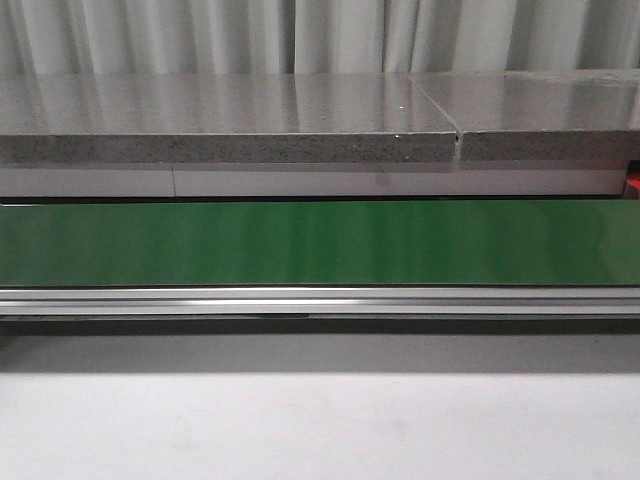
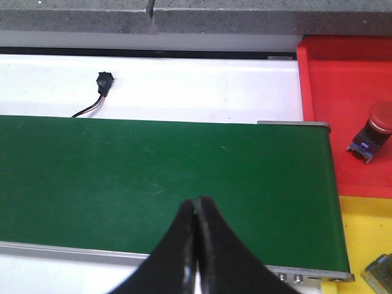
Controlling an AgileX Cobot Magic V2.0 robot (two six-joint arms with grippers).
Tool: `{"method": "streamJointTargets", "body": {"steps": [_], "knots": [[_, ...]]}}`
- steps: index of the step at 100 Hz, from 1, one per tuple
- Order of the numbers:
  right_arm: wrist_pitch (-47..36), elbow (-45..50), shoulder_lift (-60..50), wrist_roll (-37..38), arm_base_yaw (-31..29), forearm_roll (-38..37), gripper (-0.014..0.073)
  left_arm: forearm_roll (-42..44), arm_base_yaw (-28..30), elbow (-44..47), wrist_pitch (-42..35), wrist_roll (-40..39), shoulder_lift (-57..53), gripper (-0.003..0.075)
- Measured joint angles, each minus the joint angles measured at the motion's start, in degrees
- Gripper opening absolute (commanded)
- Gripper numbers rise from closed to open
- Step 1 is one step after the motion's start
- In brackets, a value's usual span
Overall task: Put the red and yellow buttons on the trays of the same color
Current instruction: 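Move the left gripper over the remaining red and yellow buttons, then lower the left gripper onto a red-capped button and grasp it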
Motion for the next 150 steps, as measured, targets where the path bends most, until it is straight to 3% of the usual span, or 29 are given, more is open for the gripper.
{"method": "streamJointTargets", "body": {"steps": [51, 137, 150], "knots": [[0.0, 0.0, 0.0, 0.0, 0.0, 0.0, -0.0066, -2.3, 5.1, -11.2, -4.0, -0.3, 28.3, 0.0662], [0.0, 0.0, 0.0, 0.0, 0.0, 0.0, -0.0066, -3.6, 5.3, -17.3, -4.8, -0.3, 42.7, 0.0661], [0.0, 0.0, 0.0, 0.0, 0.0, 0.0, -0.0066, -3.6, 5.3, -17.3, -6.2, -0.3, 42.9, 0.0601]]}}
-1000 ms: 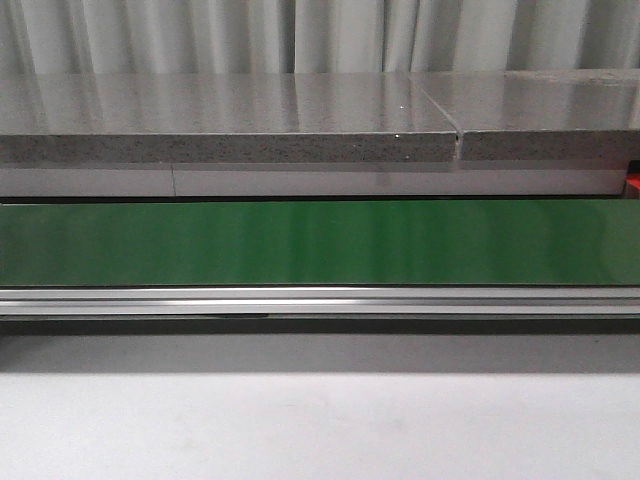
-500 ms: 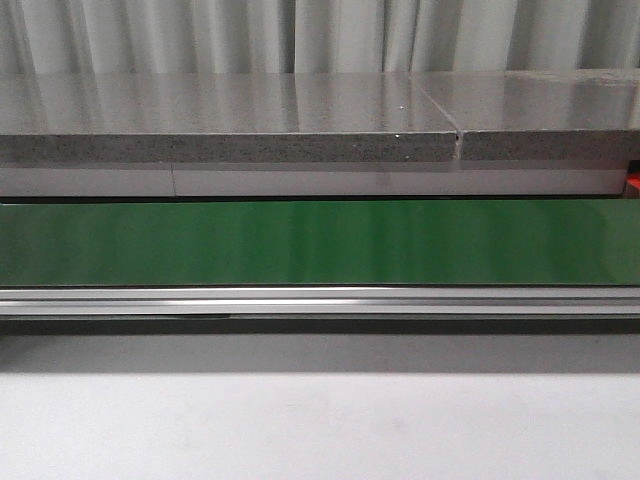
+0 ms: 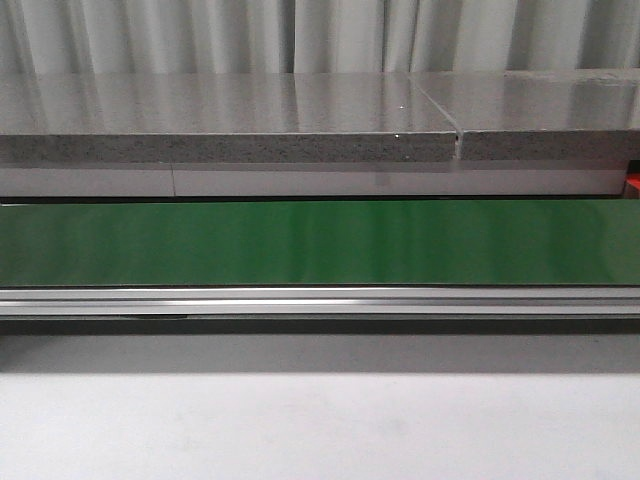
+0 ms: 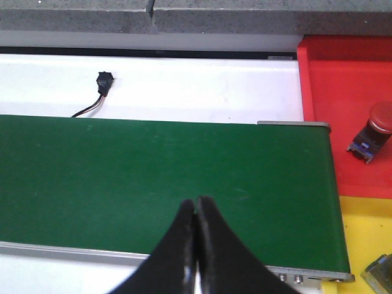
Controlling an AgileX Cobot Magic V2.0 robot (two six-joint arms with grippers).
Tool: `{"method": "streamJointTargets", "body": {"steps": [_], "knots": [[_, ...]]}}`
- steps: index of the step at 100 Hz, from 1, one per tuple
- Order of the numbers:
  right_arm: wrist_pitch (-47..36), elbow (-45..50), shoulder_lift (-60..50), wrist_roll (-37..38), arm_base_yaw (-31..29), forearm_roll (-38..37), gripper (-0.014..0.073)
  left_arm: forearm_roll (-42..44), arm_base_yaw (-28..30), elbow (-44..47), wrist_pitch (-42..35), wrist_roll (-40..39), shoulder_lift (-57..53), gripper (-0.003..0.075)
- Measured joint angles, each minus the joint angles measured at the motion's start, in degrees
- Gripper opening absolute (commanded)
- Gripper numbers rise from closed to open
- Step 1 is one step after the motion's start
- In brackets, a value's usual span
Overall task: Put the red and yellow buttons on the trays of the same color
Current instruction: 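Lower the left gripper onto a red-capped button and grasp it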
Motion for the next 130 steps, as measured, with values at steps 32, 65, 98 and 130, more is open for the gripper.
{"method": "streamJointTargets", "body": {"steps": [32, 65, 98, 130], "knots": [[0.0, 0.0, 0.0, 0.0, 0.0, 0.0, -0.0066, 0.0, 0.0, 0.0, -0.5, 0.0, 0.0, 0.0225], [0.0, 0.0, 0.0, 0.0, 0.0, 0.0, -0.0066, -0.1, 0.0, 0.0, 0.7, 0.0, -1.3, -0.0019], [0.0, 0.1, 0.0, 0.0, 0.0, 0.0, -0.0066, -0.7, 0.0, -0.8, 5.3, 4.1, -13.6, -0.0019], [0.0, 0.1, 0.0, 0.0, 0.0, 0.0, -0.0066, -10.5, -3.0, -0.9, 12.3, 19.2, -22.1, -0.0019]]}}
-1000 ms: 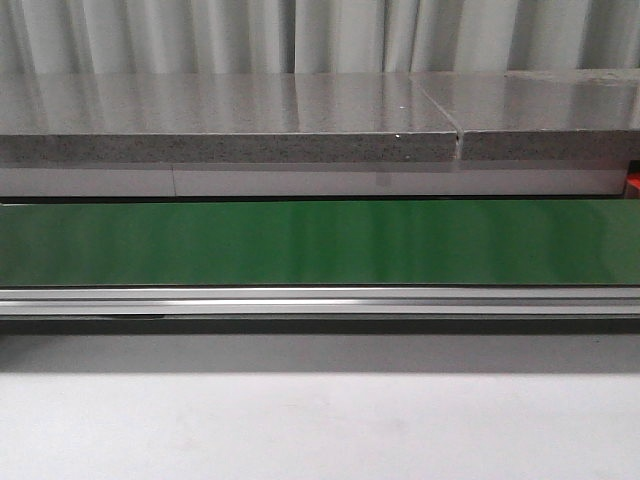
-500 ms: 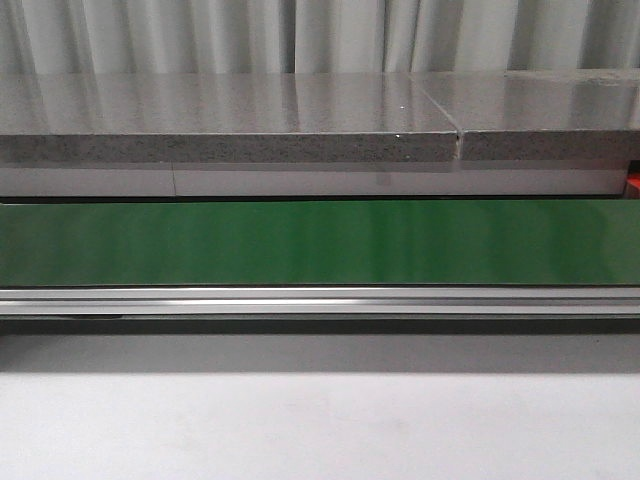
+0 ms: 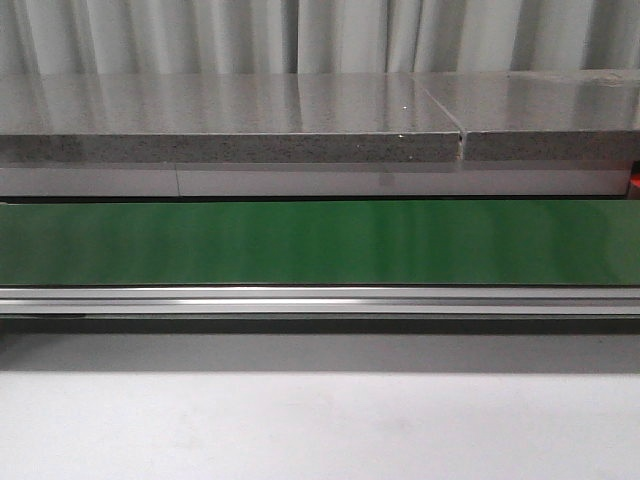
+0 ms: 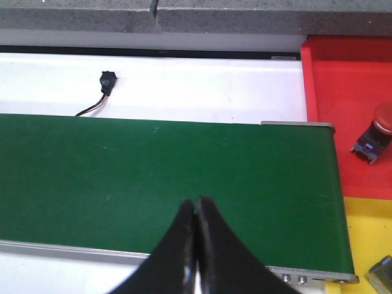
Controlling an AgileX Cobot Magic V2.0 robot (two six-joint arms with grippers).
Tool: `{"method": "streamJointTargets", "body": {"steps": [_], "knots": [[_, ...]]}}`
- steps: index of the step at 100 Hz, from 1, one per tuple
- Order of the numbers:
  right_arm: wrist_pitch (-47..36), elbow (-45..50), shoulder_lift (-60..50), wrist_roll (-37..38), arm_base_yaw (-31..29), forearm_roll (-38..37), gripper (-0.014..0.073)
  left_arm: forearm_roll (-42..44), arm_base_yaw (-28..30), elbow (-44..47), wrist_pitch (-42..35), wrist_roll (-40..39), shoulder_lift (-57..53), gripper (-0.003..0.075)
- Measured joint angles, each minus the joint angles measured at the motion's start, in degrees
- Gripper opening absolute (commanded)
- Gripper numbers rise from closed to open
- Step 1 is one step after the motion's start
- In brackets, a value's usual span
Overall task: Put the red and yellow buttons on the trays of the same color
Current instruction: 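Lower the left gripper onto a red-capped button and grasp it, then carry the red button onto the green conveyor and open the left gripper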
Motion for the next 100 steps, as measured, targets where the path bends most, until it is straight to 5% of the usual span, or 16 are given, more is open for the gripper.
{"method": "streamJointTargets", "body": {"steps": [92, 100], "knots": [[0.0, 0.0, 0.0, 0.0, 0.0, 0.0, -0.0066, -2.2, -5.9, 3.6, 1.2, 3.6, 6.5, -0.0016], [0.0, 0.0, 0.0, 0.0, 0.0, 0.0, -0.0066, -2.8, -5.9, 3.6, 1.2, 3.6, 6.8, 0.0036]]}}
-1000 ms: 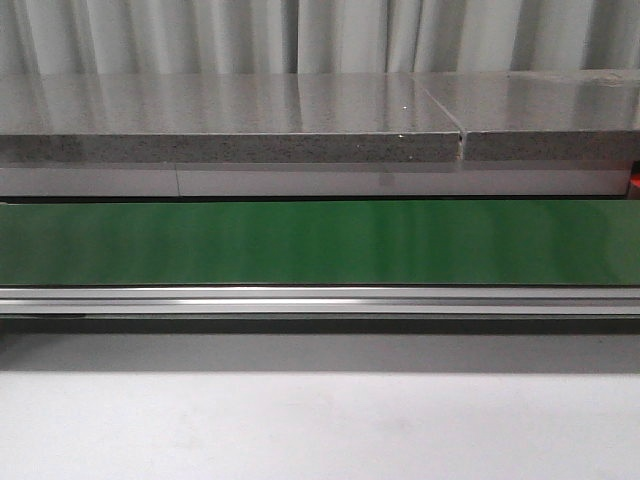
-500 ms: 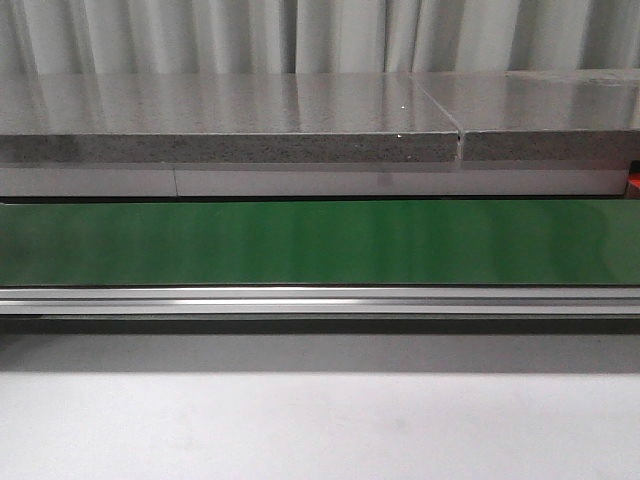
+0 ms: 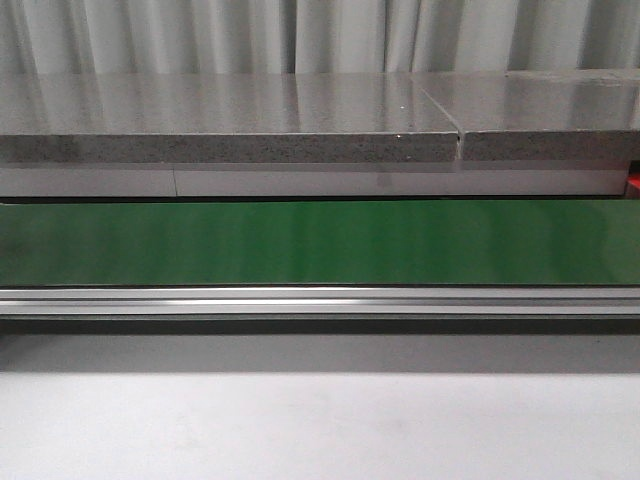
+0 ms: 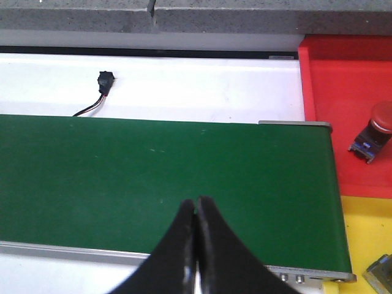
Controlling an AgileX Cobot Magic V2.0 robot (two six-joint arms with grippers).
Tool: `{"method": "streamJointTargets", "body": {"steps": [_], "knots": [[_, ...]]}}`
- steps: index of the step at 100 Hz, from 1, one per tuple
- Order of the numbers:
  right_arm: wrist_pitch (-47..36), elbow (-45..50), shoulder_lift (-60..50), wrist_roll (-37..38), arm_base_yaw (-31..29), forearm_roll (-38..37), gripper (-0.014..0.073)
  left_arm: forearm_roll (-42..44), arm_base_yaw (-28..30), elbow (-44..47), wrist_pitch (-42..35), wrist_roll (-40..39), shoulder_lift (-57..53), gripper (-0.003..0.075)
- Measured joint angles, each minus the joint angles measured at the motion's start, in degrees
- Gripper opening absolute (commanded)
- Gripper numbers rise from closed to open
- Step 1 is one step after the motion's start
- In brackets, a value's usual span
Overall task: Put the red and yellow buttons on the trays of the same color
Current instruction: 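Carry the red button onto the green conveyor and open the left gripper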
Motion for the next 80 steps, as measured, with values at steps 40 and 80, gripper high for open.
{"method": "streamJointTargets", "body": {"steps": [40, 80], "knots": [[0.0, 0.0, 0.0, 0.0, 0.0, 0.0, -0.0066, -1.1, -0.2, 0.0, 1.5, 1.2, 0.0, 0.0609], [0.0, 0.0, 0.0, 0.0, 0.0, 0.0, -0.0066, -1.3, -1.9, -4.3, 1.9, 2.5, -4.5, 0.0609]]}}
